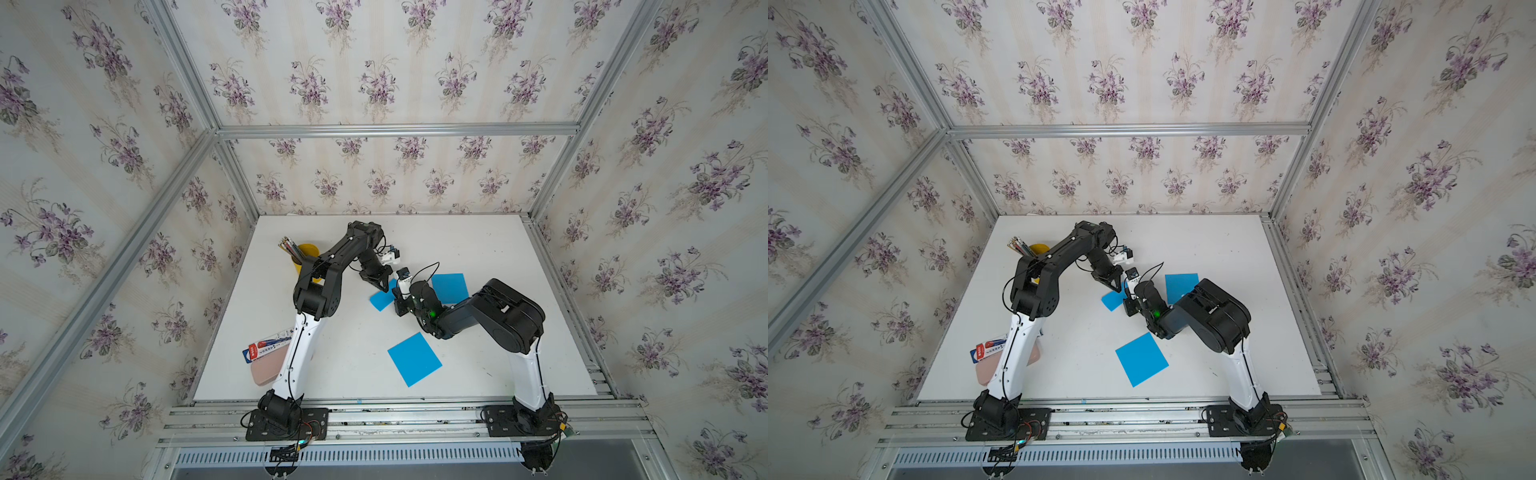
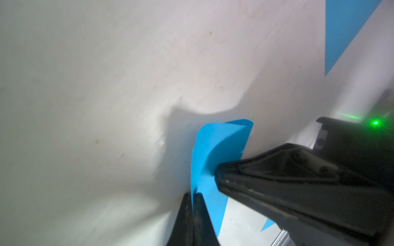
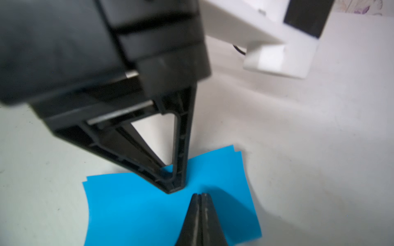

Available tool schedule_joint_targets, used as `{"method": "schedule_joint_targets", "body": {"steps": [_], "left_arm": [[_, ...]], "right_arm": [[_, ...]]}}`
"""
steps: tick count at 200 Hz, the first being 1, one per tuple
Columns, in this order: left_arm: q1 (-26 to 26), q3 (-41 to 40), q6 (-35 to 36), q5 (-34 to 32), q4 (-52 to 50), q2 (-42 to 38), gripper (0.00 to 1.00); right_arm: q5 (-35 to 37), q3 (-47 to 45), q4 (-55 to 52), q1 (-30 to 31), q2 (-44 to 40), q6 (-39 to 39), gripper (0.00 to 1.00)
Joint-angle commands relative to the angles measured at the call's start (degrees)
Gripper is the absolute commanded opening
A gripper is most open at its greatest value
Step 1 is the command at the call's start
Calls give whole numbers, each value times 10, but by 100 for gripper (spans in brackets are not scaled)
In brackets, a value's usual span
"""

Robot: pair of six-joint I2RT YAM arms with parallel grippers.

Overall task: Fold the square paper along the opposite sides
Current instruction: Smooth out the paper at the center of the board.

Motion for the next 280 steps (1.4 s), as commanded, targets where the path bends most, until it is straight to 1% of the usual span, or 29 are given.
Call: {"method": "schedule_joint_targets", "body": {"steps": [1, 52, 127, 147, 171, 184, 203, 228, 251, 267, 280], "left_arm": [[3, -6, 1, -50, 4, 5, 0], [5, -14, 1, -53, 6, 1, 0], [5, -22, 4, -54, 11, -7, 0], [2, -11, 10, -46, 12, -5, 0], [-8, 35, 32, -33, 4, 9, 0], [-13, 71, 43, -23, -9, 23, 0], [-19, 99, 58, 9, -18, 36, 1], [-25, 101, 75, 35, -26, 44, 0], [-26, 85, 87, 55, -38, 42, 0], [-26, 59, 92, 51, -35, 32, 0], [-26, 46, 93, 43, -34, 30, 0]], "right_arm": [[34, -3, -29, -2, 0, 23, 0], [49, -11, -46, -17, -10, 54, 0], [42, -29, -48, -45, -25, 76, 0], [21, -44, -24, -55, -45, 46, 0], [-41, -94, 90, -61, -84, -25, 0], [-69, -106, 121, -60, -94, -36, 0], [-82, -110, 132, -49, -94, -36, 0], [-73, -113, 127, -22, -84, -47, 0], [-73, -97, 102, -14, -65, -36, 0], [-51, -73, 61, -10, -51, -38, 0], [-49, -59, 37, -9, -40, -39, 0]]}}
